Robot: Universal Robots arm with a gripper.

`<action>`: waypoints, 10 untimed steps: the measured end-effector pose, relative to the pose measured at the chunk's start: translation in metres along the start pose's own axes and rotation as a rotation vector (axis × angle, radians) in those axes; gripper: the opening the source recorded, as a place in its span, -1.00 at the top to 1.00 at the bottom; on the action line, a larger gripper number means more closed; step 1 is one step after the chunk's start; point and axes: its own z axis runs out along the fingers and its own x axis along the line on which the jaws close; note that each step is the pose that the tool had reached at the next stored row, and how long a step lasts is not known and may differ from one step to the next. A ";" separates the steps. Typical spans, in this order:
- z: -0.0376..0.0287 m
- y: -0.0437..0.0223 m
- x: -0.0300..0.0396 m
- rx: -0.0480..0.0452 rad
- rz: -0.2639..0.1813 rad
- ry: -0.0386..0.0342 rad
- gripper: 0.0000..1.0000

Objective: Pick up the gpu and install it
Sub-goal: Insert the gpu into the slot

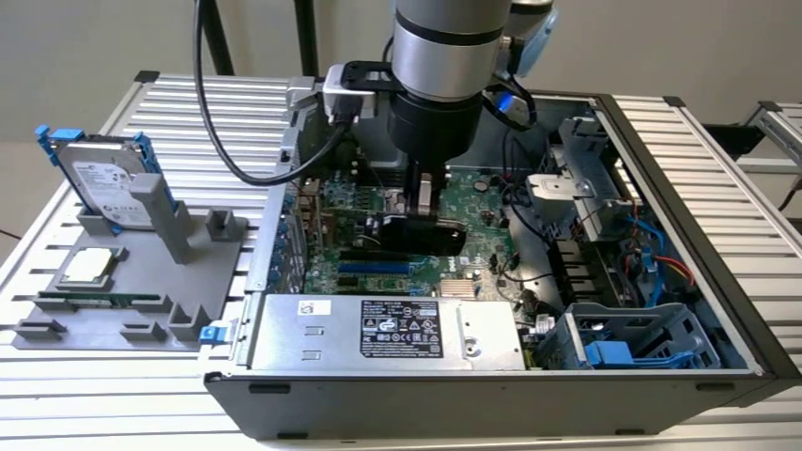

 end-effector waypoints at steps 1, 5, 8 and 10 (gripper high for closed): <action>0.0004 0.0004 0.0000 0.0001 0.001 -0.0002 1.00; 0.0025 0.0031 0.0004 0.0001 0.003 -0.0001 1.00; 0.0048 0.0063 0.0007 0.0000 0.004 0.0000 1.00; 0.0066 0.0083 0.0010 0.0001 0.005 0.0001 1.00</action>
